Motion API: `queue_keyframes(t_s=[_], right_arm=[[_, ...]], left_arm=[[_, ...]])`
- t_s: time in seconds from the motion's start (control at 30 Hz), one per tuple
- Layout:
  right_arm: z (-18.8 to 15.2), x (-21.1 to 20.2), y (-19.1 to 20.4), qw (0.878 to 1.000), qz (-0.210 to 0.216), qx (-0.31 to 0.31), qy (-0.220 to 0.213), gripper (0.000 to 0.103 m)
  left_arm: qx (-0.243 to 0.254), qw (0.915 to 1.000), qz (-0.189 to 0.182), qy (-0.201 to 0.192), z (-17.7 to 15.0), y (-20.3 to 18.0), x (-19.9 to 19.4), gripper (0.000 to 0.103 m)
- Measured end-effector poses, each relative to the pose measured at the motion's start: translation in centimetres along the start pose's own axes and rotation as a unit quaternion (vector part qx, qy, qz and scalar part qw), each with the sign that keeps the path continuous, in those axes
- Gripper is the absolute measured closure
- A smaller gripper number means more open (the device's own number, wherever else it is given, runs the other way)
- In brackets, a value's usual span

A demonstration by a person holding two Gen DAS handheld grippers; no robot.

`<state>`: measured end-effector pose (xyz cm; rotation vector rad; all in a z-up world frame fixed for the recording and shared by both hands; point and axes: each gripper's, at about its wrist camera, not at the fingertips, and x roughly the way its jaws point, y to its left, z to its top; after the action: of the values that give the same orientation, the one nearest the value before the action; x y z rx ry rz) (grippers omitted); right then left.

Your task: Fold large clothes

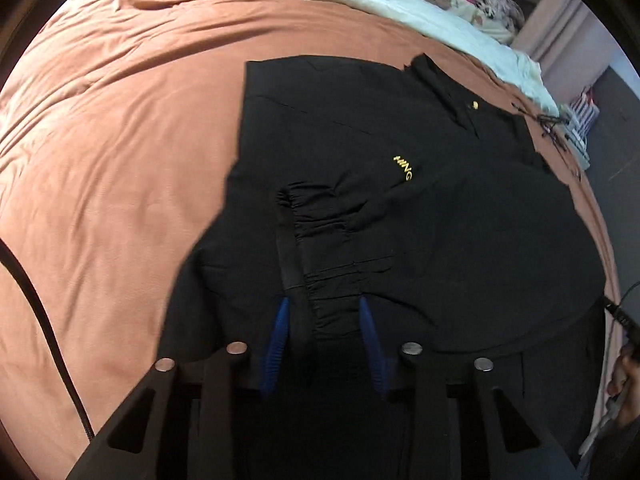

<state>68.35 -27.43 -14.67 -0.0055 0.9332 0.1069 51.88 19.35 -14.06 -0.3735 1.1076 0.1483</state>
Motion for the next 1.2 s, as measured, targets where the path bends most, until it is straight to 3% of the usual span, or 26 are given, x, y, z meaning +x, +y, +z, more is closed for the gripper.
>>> queue_keyframes(t_s=[0.03, 0.1, 0.13, 0.23, 0.37, 0.57, 0.73, 1.03, 1.2], right_arm=[[-0.2, 0.1, -0.5, 1.000, -0.004, 0.007, 0.000, 0.078], [-0.6, 0.2, -1.3, 0.999, -0.045, 0.020, -0.004, 0.092], [-1.1, 0.1, -2.5, 0.997, -0.063, 0.038, -0.007, 0.094], [-2.2, 0.3, -5.9, 0.994, -0.024, 0.107, 0.016, 0.093], [-2.4, -1.6, -6.7, 0.994, 0.023, 0.110, -0.013, 0.093], [-0.6, -2.4, -3.5, 0.993, 0.090, 0.076, -0.005, 0.093], [1.0, -0.1, 0.0, 0.993, 0.106, 0.045, 0.020, 0.092], [2.6, 4.3, 2.1, 0.997, 0.074, 0.015, 0.035, 0.092], [2.6, 3.6, 3.6, 0.998, 0.047, -0.017, 0.036, 0.092]], left_arm=[[0.005, 1.0000, 0.005, -0.003, 0.1, -0.3, 0.3, 0.074], [0.011, 0.9997, 0.018, -0.007, 0.3, -1.0, 0.6, 0.081], [0.014, 0.9995, 0.024, -0.012, 0.6, -1.2, 0.5, 0.084], [0.019, 0.9992, 0.027, -0.025, 1.4, -1.4, 0.1, 0.090], [0.014, 0.9985, 0.031, -0.042, 2.6, -0.8, -0.8, 0.091], [0.019, 0.9990, 0.030, -0.026, 2.5, -0.7, -0.5, 0.091], [0.003, 0.9996, 0.016, -0.022, 1.8, -0.2, -0.6, 0.091], [-0.005, 0.9996, 0.021, -0.020, 1.2, -0.3, -0.1, 0.090], [-0.011, 0.9998, 0.010, -0.014, 0.8, 0.1, -0.5, 0.087]])
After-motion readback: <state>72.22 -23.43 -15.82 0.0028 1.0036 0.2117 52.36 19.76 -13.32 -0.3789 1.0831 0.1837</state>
